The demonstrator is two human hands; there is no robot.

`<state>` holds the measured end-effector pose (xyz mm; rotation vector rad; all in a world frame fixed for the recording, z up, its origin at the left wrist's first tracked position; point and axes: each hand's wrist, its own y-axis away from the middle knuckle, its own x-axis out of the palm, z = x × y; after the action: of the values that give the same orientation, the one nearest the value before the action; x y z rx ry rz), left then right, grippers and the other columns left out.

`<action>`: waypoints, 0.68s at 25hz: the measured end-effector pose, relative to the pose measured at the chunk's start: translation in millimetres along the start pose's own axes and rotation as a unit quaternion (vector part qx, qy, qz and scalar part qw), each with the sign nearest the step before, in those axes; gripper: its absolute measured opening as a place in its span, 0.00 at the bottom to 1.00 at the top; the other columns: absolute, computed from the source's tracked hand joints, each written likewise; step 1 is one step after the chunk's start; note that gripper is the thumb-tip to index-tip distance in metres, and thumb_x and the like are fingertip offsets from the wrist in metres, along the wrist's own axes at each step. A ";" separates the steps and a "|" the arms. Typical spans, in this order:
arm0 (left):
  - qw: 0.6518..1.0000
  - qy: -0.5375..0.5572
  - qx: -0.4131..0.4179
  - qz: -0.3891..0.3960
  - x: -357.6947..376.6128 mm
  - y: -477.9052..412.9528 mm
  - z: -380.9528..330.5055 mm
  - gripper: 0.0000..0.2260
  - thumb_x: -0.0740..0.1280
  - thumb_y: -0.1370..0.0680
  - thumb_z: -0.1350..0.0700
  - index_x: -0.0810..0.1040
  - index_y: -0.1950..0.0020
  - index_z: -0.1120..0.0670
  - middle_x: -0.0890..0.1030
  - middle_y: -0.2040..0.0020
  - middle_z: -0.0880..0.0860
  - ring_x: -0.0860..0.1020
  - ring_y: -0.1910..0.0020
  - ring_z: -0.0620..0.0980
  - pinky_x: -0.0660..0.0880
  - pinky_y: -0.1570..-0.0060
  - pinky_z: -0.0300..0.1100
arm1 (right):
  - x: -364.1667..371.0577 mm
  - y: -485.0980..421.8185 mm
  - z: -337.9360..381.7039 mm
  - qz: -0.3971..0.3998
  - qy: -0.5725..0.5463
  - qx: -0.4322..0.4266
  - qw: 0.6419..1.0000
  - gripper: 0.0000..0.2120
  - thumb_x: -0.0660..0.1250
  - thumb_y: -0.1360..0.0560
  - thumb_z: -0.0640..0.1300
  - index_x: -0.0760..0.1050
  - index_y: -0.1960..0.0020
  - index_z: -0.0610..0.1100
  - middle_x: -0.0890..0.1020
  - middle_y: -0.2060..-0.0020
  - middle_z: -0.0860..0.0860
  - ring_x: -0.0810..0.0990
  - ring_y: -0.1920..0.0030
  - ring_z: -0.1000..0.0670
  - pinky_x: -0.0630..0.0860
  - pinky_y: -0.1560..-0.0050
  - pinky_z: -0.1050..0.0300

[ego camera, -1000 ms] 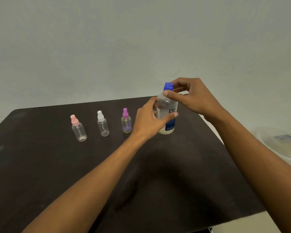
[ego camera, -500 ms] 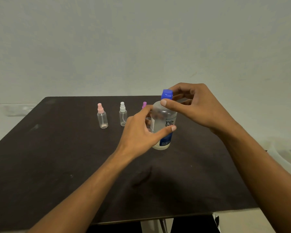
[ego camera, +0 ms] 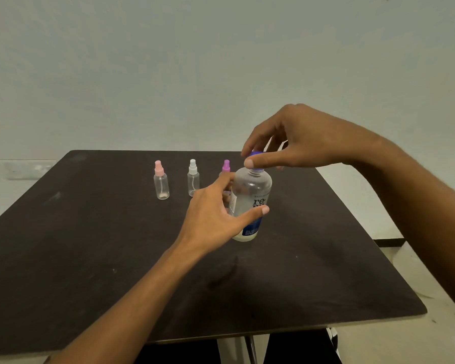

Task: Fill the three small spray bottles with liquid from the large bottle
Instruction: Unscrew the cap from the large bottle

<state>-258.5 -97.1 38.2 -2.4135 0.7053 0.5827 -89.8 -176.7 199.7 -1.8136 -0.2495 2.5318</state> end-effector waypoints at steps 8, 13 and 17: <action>0.999 0.005 0.035 -0.004 -4.0 4.6 3.0 0.37 0.71 0.33 0.25 0.72 0.30 0.43 0.83 0.41 0.42 0.83 0.47 0.42 0.84 0.47 0.41 | -8.5 -1.4 0.6 0.070 0.014 -0.054 0.996 0.07 0.76 0.23 0.49 0.85 0.48 0.60 0.86 0.50 0.61 0.85 0.48 0.60 0.84 0.43 0.57; 0.999 0.003 0.041 -0.010 0.6 4.0 2.9 0.37 0.71 0.33 0.25 0.72 0.30 0.42 0.83 0.41 0.41 0.83 0.46 0.42 0.84 0.47 0.43 | -10.4 2.3 4.8 0.082 0.012 -0.071 0.994 0.14 0.76 0.23 0.48 0.84 0.39 0.56 0.85 0.44 0.63 0.83 0.42 0.60 0.81 0.42 0.66; 0.999 -0.001 0.047 -0.012 4.3 4.9 -1.3 0.36 0.71 0.33 0.25 0.71 0.31 0.41 0.82 0.40 0.40 0.82 0.48 0.41 0.83 0.48 0.39 | -8.5 2.4 7.8 0.024 0.046 -0.006 0.999 0.16 0.72 0.26 0.64 0.84 0.45 0.55 0.87 0.56 0.59 0.87 0.62 0.59 0.84 0.53 0.60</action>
<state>-257.8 -102.9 34.9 -2.3310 0.6863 0.5315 -94.2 -180.9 209.8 -1.9576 -0.2223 2.4758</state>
